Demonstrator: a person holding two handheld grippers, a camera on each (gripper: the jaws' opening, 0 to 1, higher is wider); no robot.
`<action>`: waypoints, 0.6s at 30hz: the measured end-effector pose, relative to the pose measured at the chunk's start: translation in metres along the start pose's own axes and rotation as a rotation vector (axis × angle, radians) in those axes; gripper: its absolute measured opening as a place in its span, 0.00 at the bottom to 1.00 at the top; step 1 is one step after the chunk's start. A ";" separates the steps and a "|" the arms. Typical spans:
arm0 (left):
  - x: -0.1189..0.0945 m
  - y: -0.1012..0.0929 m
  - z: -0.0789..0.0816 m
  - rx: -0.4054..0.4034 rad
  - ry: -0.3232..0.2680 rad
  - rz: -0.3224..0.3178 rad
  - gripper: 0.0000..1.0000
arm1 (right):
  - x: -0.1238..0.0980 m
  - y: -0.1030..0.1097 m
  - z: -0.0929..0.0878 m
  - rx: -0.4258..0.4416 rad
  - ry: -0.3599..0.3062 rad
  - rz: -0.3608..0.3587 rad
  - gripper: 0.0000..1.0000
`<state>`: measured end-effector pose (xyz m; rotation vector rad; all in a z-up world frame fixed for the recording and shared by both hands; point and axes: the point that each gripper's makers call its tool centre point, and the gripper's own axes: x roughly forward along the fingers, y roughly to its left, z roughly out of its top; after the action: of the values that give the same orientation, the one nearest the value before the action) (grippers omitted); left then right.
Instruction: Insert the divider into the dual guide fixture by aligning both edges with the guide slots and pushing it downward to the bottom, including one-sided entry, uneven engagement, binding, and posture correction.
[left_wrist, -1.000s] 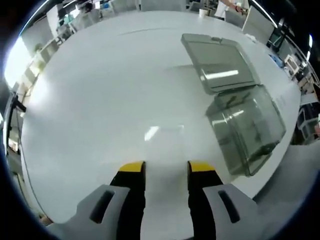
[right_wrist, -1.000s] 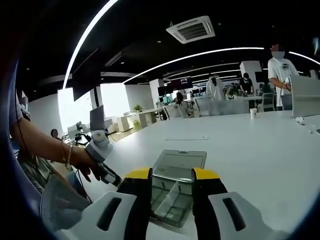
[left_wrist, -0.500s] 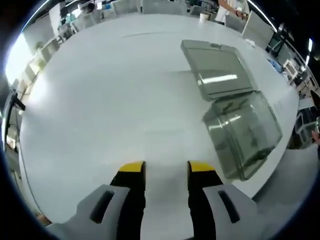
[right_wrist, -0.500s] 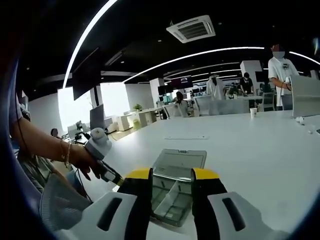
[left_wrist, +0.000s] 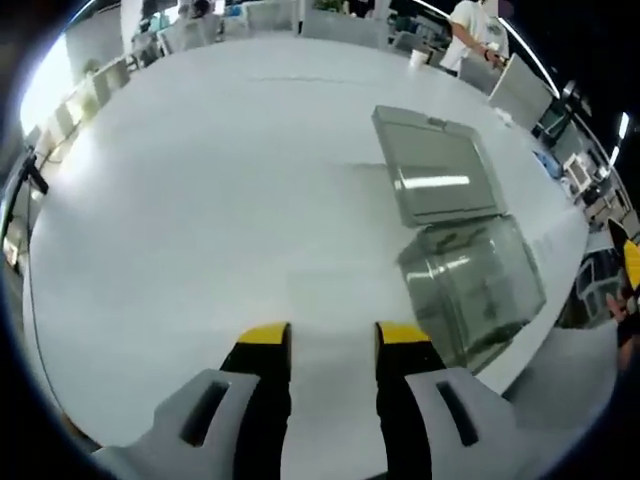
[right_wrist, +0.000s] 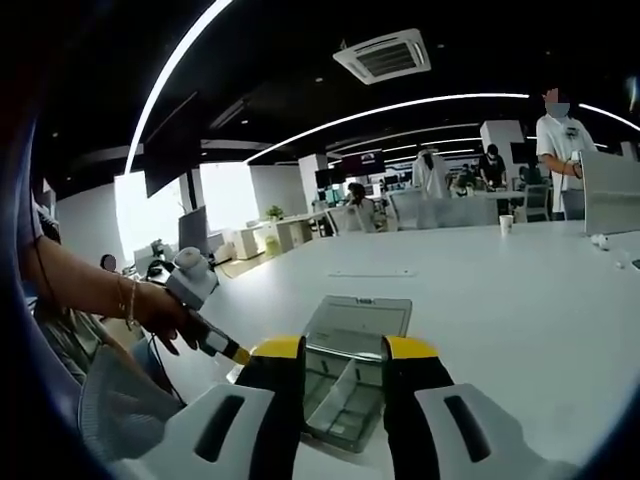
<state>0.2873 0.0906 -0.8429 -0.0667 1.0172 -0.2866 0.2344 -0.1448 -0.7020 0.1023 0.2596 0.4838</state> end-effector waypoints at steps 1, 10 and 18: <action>-0.001 0.000 0.000 -0.006 -0.003 -0.003 0.30 | 0.000 0.000 0.000 -0.001 0.000 0.000 0.26; -0.010 -0.003 0.009 -0.085 -0.061 -0.051 0.30 | 0.000 0.001 0.004 -0.018 0.010 -0.005 0.26; -0.021 -0.007 0.024 -0.186 -0.135 -0.134 0.30 | 0.001 0.002 0.012 -0.052 0.025 -0.015 0.26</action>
<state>0.2957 0.0873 -0.8116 -0.3197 0.9045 -0.3052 0.2374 -0.1427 -0.6900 0.0440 0.2716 0.4764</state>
